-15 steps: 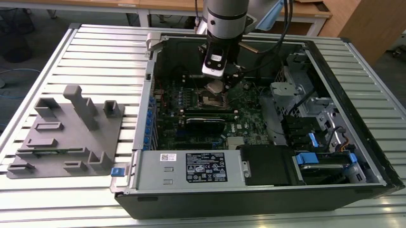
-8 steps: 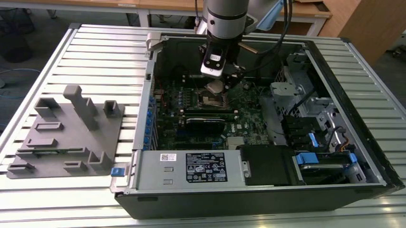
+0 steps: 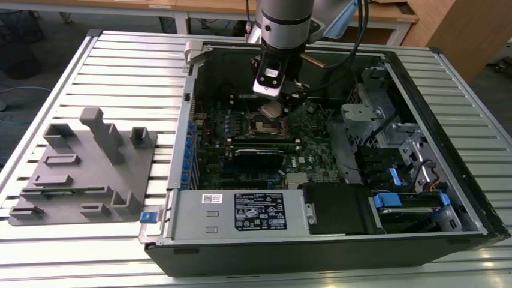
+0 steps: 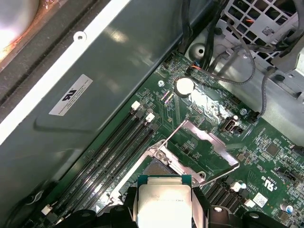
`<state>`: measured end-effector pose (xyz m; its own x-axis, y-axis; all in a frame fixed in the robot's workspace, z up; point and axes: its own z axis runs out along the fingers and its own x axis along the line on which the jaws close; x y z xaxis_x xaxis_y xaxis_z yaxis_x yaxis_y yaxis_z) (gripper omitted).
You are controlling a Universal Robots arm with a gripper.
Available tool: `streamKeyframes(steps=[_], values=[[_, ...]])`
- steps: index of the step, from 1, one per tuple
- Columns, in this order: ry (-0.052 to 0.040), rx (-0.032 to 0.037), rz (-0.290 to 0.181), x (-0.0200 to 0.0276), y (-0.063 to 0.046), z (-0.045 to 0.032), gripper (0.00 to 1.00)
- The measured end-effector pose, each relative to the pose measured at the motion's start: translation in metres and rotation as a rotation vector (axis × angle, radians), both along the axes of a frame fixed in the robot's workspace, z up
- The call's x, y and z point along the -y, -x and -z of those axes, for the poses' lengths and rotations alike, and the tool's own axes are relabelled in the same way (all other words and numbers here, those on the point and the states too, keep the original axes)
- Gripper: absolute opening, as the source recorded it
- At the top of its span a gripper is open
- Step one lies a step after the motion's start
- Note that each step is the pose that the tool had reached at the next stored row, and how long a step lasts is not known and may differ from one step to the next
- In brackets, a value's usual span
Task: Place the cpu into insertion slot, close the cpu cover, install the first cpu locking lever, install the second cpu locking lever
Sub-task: 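Place the cpu into insertion slot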
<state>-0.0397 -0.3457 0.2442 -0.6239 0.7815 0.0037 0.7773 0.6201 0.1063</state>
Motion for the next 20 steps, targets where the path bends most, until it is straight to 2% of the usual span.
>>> streamKeyframes(steps=[3,8,20], values=[[-0.0001,0.0001,0.019,0.0000,0.0000,0.0001,0.54],[0.0001,0.0000,0.088,0.0000,0.0000,0.0004,0.54],[0.0000,0.0000,0.093,0.0000,0.0000,0.0004,0.54]])
